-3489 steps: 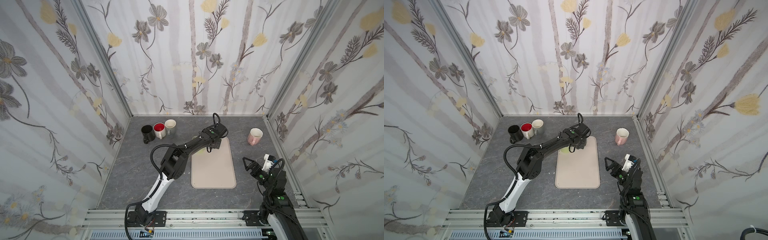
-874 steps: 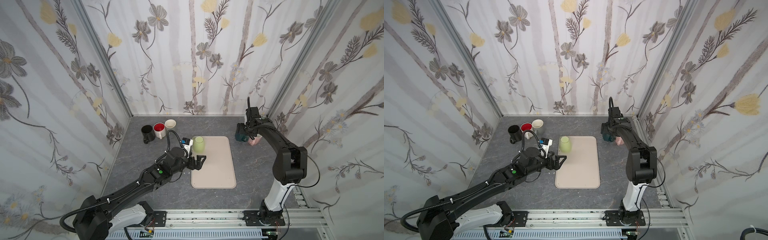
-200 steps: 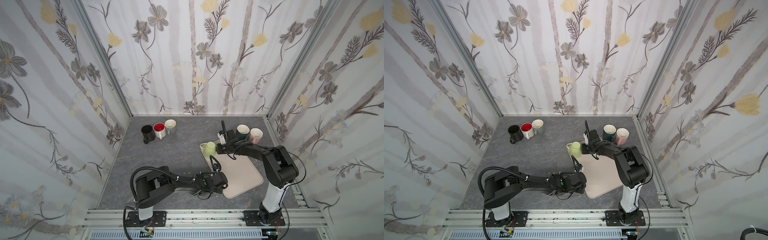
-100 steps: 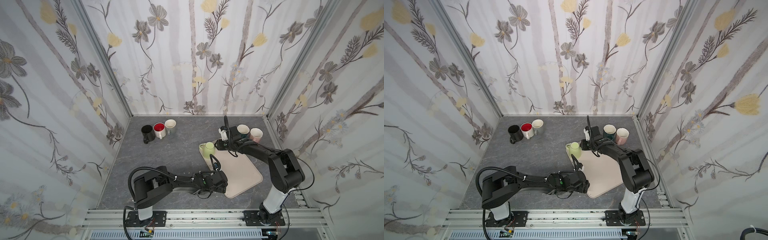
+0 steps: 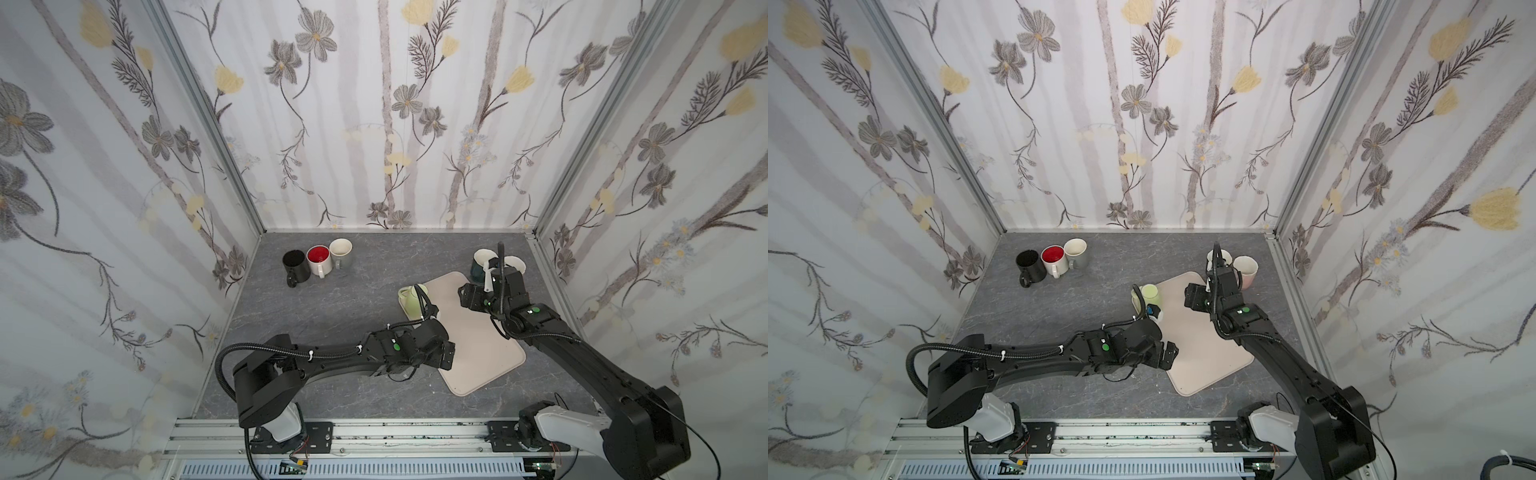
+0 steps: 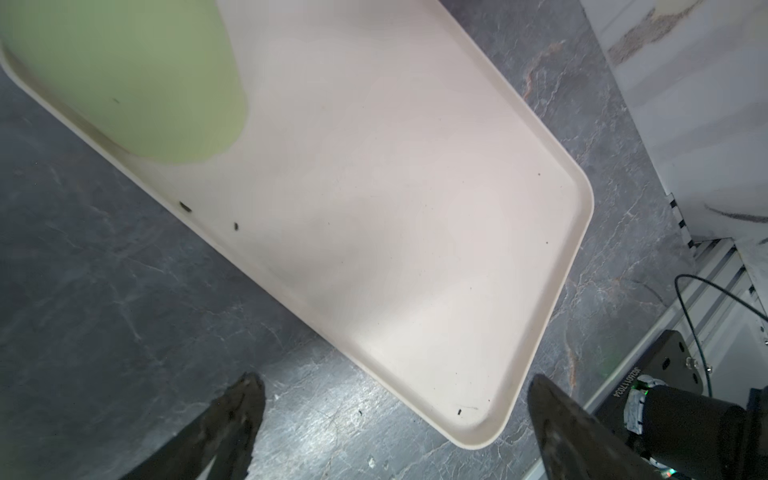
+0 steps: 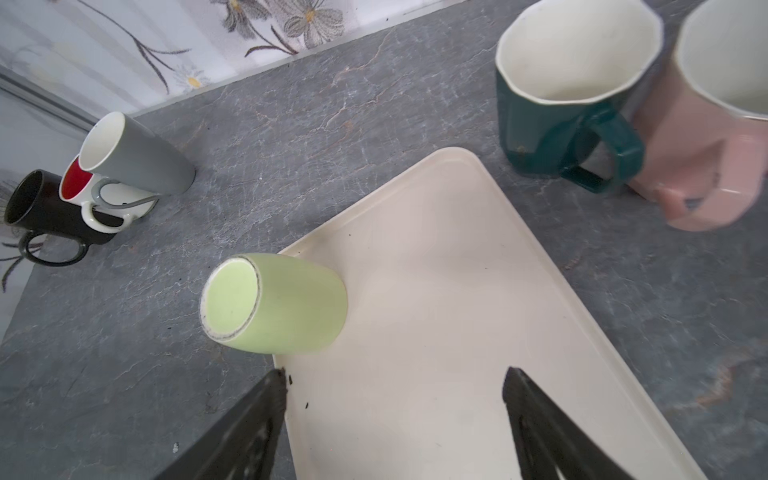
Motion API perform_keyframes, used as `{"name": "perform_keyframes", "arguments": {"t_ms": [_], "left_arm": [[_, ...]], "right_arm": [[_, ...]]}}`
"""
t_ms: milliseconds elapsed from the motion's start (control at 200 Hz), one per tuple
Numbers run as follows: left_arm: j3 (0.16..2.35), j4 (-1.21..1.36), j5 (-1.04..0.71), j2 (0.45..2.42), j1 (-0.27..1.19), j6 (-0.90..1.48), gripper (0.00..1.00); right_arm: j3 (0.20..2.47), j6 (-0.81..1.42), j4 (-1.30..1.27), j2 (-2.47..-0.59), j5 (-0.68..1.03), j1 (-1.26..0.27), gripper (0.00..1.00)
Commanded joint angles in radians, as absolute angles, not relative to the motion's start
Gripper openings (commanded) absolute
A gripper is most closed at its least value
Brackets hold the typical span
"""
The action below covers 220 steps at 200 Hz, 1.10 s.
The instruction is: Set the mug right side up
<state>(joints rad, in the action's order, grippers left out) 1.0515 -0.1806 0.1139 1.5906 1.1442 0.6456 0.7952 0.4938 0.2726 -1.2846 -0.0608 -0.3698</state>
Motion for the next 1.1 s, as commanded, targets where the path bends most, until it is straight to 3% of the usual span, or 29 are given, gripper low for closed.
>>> {"name": "perform_keyframes", "arguments": {"t_ms": [0,155,370,620,1094], "left_arm": [[1.094,-0.235,0.073,1.559,1.088,0.542,1.0],[1.148,-0.258,0.0,1.546,0.964,0.488,1.0],[1.192,-0.258,-0.088,1.555,0.827,0.455,1.0],[1.144,-0.249,-0.095,1.5,0.819,0.431,1.0],[1.053,-0.226,-0.095,1.411,0.817,0.394,1.0]], "right_arm": [[0.709,0.567,0.386,-1.184,-0.193,-0.351,0.86],[0.6,0.641,0.44,-1.055,-0.143,-0.296,0.89],[0.484,0.726,0.449,-1.031,-0.141,-0.243,0.82],[0.431,0.79,0.449,-1.097,-0.109,-0.122,0.78],[0.432,0.885,0.562,-1.038,-0.159,-0.002,0.76]]}}
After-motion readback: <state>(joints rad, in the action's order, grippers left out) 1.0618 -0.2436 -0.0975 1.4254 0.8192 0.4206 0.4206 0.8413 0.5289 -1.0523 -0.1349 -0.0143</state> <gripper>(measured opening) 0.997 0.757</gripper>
